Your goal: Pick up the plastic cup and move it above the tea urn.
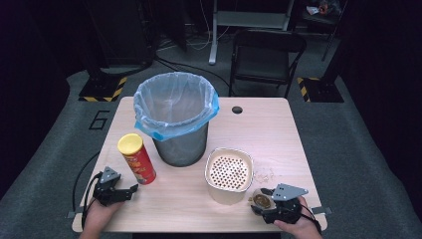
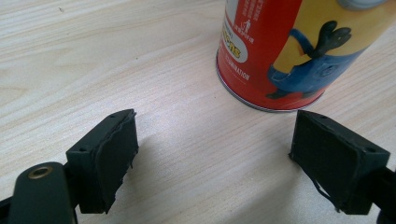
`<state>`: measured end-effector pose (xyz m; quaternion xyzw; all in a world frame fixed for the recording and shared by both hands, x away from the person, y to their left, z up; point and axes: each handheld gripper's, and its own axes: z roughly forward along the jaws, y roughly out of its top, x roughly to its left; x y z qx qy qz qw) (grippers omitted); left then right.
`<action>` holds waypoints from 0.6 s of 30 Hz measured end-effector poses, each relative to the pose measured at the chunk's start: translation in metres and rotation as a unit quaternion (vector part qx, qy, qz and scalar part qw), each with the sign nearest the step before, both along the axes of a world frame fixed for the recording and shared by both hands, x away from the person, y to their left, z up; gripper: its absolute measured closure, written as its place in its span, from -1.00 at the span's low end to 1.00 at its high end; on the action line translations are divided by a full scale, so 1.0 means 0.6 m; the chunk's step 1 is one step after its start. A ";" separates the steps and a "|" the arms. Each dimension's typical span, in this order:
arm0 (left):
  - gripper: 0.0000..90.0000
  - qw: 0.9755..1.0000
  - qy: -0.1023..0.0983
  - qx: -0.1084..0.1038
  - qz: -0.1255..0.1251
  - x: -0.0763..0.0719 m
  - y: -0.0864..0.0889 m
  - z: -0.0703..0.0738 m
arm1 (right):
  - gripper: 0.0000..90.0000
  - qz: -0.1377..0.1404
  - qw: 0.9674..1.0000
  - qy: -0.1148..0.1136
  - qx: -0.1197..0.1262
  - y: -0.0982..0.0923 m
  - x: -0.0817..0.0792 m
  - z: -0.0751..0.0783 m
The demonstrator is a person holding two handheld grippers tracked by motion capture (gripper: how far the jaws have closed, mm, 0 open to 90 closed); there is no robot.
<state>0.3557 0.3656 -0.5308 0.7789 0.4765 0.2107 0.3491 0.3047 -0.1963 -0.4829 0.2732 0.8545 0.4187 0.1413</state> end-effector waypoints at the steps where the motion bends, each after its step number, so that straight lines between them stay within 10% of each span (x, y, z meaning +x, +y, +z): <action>1: -0.68 1.000 0.000 0.000 0.000 0.000 0.000 0.000 | -0.30 0.001 1.000 -0.001 -0.001 -0.001 0.001 0.000; 18: -0.68 1.000 0.000 0.000 0.000 0.000 0.000 0.000 | -0.25 -0.032 0.999 -0.013 0.018 -0.064 0.085 0.085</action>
